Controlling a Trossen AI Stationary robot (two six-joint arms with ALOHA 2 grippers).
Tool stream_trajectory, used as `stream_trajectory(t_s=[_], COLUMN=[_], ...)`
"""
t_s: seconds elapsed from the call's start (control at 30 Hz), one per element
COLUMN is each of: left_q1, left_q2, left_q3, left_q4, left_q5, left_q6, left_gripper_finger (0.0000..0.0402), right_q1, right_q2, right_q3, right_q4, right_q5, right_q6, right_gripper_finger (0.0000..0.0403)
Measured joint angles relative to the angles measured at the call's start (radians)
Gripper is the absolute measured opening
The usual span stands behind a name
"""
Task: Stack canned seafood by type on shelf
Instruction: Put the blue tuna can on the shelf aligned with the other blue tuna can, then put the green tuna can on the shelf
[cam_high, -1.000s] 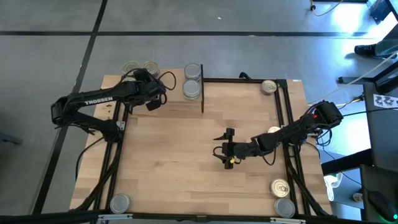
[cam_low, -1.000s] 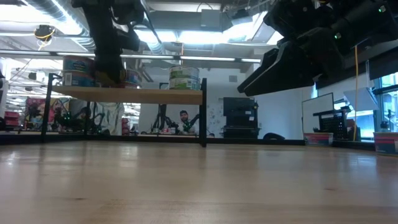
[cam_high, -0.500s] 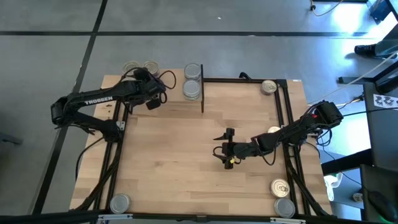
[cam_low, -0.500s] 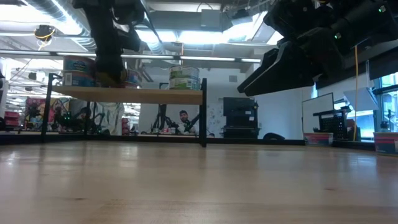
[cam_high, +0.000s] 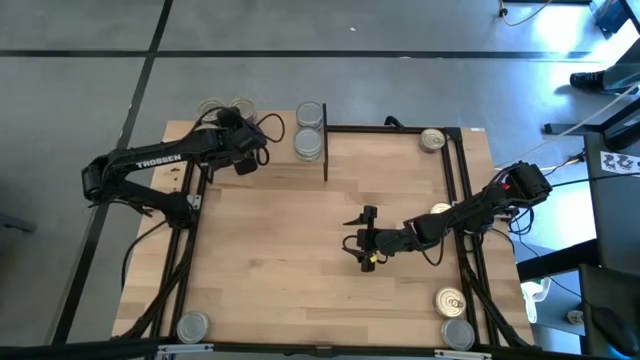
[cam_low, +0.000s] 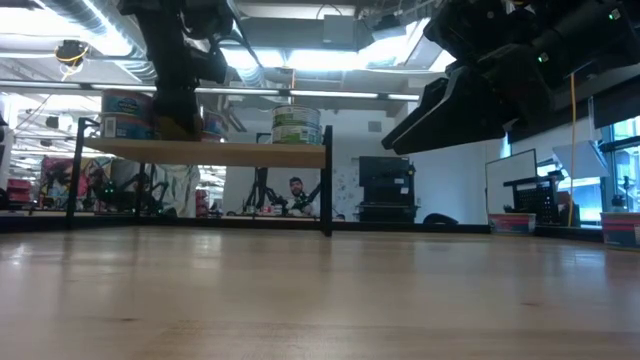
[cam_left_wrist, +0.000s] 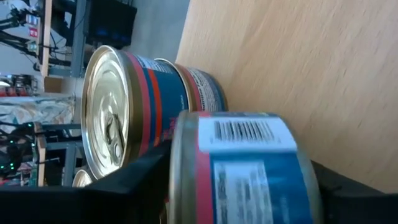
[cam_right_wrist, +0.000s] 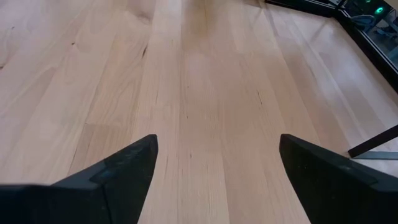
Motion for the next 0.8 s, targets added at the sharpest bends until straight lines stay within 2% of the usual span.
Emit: stream_trajectory(t_s=[0.13, 0.27, 0.8], left_q1=[-0.001, -0.006, -0.099], left_q2=[0.000, 0.000, 0.000], left_q3=[0.000, 0.000, -0.001], left_q4=[0.003, 0.003, -0.002], left_q5=[-0.002, 0.030, 0.055], left_q6=[0.000, -0.006, -0.107], left_gripper_finger=[0.0293, 0.0323, 0.0331], right_q1=[0.000, 0.000, 0.000], right_q2=[0.000, 0.000, 0.000], right_q3=[0.000, 0.000, 0.000], right_q4=[0.000, -0.001, -0.002], right_q5=[0.000, 0.000, 0.000], right_q6=[0.000, 0.000, 0.000], right_gripper_finger=[0.0335, 0.0335, 0.0335])
